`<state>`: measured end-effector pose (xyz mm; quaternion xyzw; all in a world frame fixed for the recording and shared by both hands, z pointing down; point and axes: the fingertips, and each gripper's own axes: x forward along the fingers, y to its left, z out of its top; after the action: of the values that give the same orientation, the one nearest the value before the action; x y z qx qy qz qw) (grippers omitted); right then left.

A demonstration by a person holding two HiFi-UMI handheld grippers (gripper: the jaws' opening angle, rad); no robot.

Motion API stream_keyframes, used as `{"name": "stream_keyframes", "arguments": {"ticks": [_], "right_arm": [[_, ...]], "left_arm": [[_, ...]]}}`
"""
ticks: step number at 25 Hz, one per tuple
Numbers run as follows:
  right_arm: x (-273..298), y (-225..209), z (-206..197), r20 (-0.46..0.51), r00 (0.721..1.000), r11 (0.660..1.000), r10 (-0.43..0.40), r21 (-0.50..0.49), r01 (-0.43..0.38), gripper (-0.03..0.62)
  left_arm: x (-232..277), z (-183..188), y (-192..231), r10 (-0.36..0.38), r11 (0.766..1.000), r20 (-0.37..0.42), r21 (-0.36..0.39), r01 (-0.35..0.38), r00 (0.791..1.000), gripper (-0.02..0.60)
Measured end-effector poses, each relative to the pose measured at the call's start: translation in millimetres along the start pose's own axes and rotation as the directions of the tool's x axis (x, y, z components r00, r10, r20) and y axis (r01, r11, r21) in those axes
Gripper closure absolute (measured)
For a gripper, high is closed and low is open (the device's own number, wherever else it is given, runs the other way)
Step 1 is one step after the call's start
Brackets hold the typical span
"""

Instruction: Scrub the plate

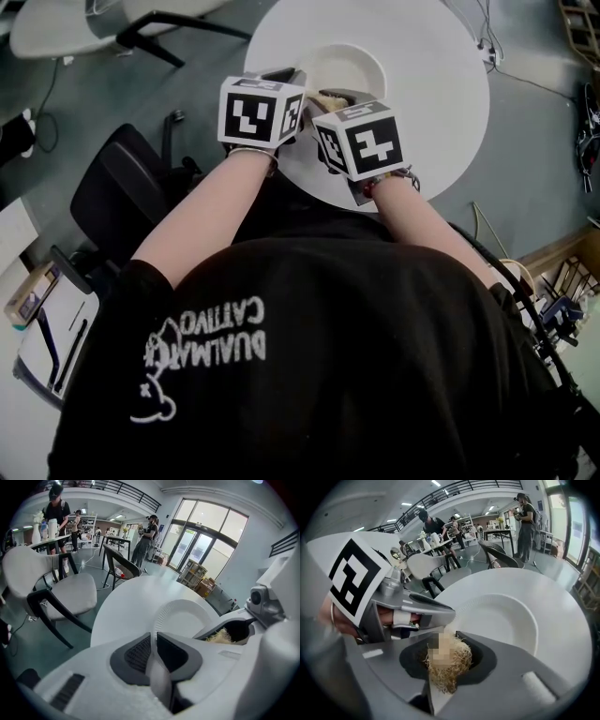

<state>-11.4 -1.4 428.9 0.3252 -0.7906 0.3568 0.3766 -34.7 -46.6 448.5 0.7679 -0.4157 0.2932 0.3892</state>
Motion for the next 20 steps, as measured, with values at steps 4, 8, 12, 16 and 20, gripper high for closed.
{"name": "stream_keyframes", "arguments": {"ticks": [4, 8, 12, 16, 20], "right_arm": [[0, -8, -12, -0.041, 0.999, 1.0, -0.013, 0.019, 0.014, 0.507], [-3, -15, -20, -0.067, 0.997, 0.999, -0.028, 0.015, 0.03, 0.507], [-7, -19, -27, -0.072, 0.997, 0.999, -0.021, 0.029, 0.024, 0.507], [-14, -27, -34, -0.066, 0.998, 0.999, -0.025, 0.045, 0.028, 0.507], [-22, -42, -42, -0.074, 0.996, 0.995, -0.05, 0.081, 0.056, 0.507]], "left_arm": [[1, -1, 1, -0.012, 1.0, -0.005, 0.012, 0.012, 1.0, 0.54], [2, -1, 4, -0.016, 1.0, -0.01, 0.022, 0.016, 1.0, 0.54], [3, -2, 3, -0.028, 0.999, -0.025, 0.035, 0.028, 0.999, 0.54], [2, -3, 1, -0.018, 0.998, -0.028, 0.06, 0.019, 0.999, 0.535], [3, -4, 1, -0.016, 0.998, -0.031, 0.053, 0.017, 0.999, 0.532]]}}
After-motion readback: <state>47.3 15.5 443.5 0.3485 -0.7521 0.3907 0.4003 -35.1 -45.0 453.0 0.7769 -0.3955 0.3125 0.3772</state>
